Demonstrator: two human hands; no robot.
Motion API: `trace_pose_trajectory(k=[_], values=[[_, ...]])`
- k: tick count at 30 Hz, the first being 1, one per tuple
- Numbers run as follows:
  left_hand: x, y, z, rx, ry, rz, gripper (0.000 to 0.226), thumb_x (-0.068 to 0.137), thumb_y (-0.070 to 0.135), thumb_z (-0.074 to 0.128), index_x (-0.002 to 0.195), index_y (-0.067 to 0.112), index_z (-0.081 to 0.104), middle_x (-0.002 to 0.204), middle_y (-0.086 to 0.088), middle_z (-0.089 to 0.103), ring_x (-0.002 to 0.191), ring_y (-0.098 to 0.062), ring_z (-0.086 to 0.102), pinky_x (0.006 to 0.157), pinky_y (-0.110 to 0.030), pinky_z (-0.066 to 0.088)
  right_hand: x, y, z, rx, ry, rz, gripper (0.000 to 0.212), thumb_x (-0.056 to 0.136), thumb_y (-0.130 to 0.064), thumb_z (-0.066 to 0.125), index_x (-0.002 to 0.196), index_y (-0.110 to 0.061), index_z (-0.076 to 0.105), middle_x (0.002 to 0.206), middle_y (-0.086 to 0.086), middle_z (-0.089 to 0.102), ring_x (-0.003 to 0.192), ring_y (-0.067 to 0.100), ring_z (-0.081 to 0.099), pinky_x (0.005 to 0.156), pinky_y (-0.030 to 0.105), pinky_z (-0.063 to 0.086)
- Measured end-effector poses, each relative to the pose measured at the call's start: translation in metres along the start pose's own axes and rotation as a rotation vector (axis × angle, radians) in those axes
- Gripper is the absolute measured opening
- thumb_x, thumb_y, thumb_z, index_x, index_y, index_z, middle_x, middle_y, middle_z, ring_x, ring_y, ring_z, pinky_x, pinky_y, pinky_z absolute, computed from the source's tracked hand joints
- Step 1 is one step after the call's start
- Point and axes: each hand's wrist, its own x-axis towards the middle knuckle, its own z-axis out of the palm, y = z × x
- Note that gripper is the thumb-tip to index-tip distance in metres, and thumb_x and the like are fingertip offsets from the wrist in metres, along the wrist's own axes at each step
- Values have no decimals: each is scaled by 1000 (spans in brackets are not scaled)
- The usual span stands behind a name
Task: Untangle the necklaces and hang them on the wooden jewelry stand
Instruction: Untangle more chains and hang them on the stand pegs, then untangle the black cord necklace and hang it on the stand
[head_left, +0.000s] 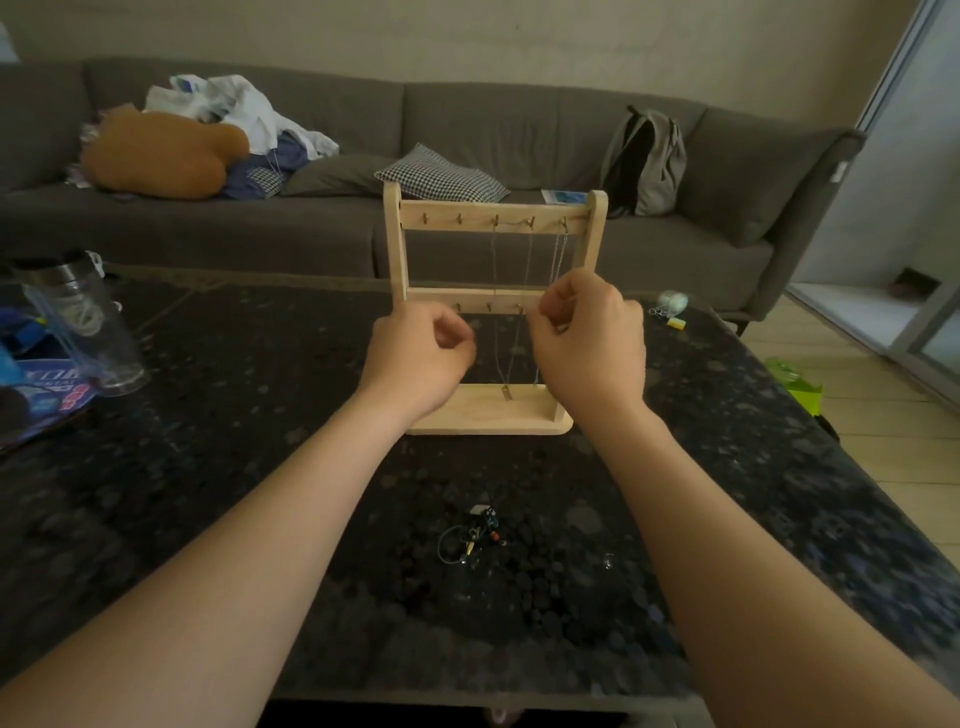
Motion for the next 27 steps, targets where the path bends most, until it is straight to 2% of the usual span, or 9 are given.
trace_pose_trajectory(k=[2,5,7,10,13,16,21,24,27], values=[[-11,-3,-2,111,-144,-41,10,102,21,74,109,28,76,104,10,71,101,-9,68,95,-36,61,-9,3,-4,-10,-68,3,9,99,-22,71,103,-26,64,87,-12,66,97,17,58,70,19,38],[-28,-6,-6,311,-387,-70,14,101,19,73,106,31,77,112,6,69,111,-18,67,99,-37,59,-25,7,-8,-56,-242,31,10,99,-23,72,104,-28,65,85,-7,71,91,15,67,71,8,25],[-40,-6,-9,410,-502,-46,15,100,17,74,104,32,78,110,6,67,110,-17,66,96,-33,57,-38,9,-7,-101,-374,40,4,100,-29,71,103,-29,68,92,-1,73,87,14,70,75,11,41],[-56,-8,-12,480,-628,-43,17,100,17,75,112,29,77,108,7,70,103,-12,68,92,-30,58,-55,7,-8,-200,-507,-4,14,103,-33,65,104,-24,75,98,1,70,91,17,66,79,33,58],[-73,-11,-14,494,-659,-52,22,97,19,79,116,30,75,110,8,70,102,-11,68,95,-34,61,-72,4,-13,-231,-612,-31,14,102,-22,65,96,-19,78,96,0,72,91,19,67,79,32,58],[-89,-13,-17,426,-609,-59,27,96,17,80,120,28,77,109,9,73,101,-10,70,95,-32,61,-87,8,-15,-233,-737,34,12,98,-16,72,108,-18,77,101,-1,73,91,17,70,87,35,64],[-102,-11,-6,457,-675,-129,40,95,20,80,133,26,67,120,2,69,105,-14,67,92,-35,61,-100,13,-12,-212,-989,72,59,94,-17,77,148,-25,54,130,2,65,112,20,66,94,33,59],[-98,-9,8,547,-755,-148,26,97,24,78,119,23,64,110,1,64,93,-15,65,74,-30,54,-98,16,0,-270,-1043,40,44,99,-18,71,142,-26,61,125,2,68,108,19,69,92,34,61],[-91,-5,18,580,-714,-139,19,99,17,74,96,25,57,104,-2,62,90,-20,66,71,-34,54,-93,16,10,-350,-1009,-1,23,94,-23,78,116,-21,71,108,3,70,91,19,71,83,38,65]])
